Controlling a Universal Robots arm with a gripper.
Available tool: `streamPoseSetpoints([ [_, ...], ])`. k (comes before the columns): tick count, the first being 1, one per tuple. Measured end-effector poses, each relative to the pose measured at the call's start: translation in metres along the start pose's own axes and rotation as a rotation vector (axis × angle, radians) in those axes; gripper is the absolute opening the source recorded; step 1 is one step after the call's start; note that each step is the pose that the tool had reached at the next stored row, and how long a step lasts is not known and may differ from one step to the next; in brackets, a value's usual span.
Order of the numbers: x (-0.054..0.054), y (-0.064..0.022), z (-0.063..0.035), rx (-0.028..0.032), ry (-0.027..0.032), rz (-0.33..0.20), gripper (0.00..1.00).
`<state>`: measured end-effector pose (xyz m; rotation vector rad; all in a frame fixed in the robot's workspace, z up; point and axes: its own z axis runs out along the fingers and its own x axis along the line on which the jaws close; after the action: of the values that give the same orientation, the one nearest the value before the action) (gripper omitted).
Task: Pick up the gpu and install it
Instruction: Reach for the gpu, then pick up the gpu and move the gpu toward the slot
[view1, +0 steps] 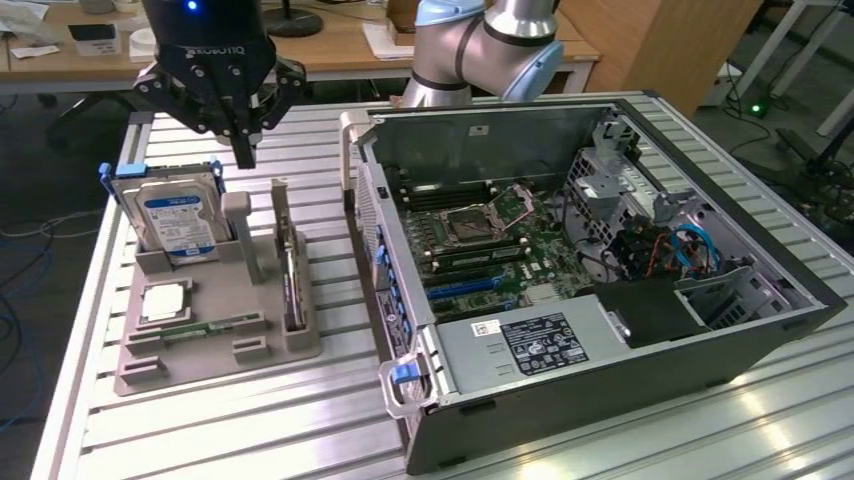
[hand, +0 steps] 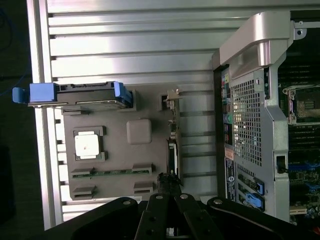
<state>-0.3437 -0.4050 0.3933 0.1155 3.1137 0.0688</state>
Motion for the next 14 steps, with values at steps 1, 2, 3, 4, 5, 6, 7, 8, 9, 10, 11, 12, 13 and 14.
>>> streamPoseSetpoints([
  [1,0.0000,0.0000,0.0000,0.0000,0.0000,0.000,0.10],
  [2,0.0000,0.0000,0.0000,0.0000,0.0001,0.000,0.10],
  [3,0.0000,0.0000,0.0000,0.0000,0.0000,0.000,0.10],
  [4,0.0000,0.0000,0.0000,-0.0001,0.0000,0.000,0.10],
  [5,0.0000,0.0000,0.0000,0.0000,0.0000,0.000,0.10],
  [6,0.0000,0.0000,0.0000,-0.0001,0.0000,0.000,0.10],
  [7,0.0000,0.0000,0.0000,0.0000,0.0000,0.000,0.10],
  [8,0.0000,0.0000,0.0000,0.0000,0.0000,0.000,0.10],
  [9,0.0000,0.0000,0.0000,0.0000,0.0000,0.000,0.10],
  [10,0.0000,0.0000,0.0000,0.0000,0.0000,0.000,0.10],
  [11,0.0000,0.0000,0.0000,0.0000,0.0001,0.000,0.10],
  [12,0.0000,0.0000,0.0000,0.0000,0.0001,0.000,0.11],
  [13,0.0000,0.0000,0.0000,-0.0001,0.0000,0.000,0.17],
  [14,0.0000,0.0000,0.0000,0.0000,0.0000,0.000,0.17],
])
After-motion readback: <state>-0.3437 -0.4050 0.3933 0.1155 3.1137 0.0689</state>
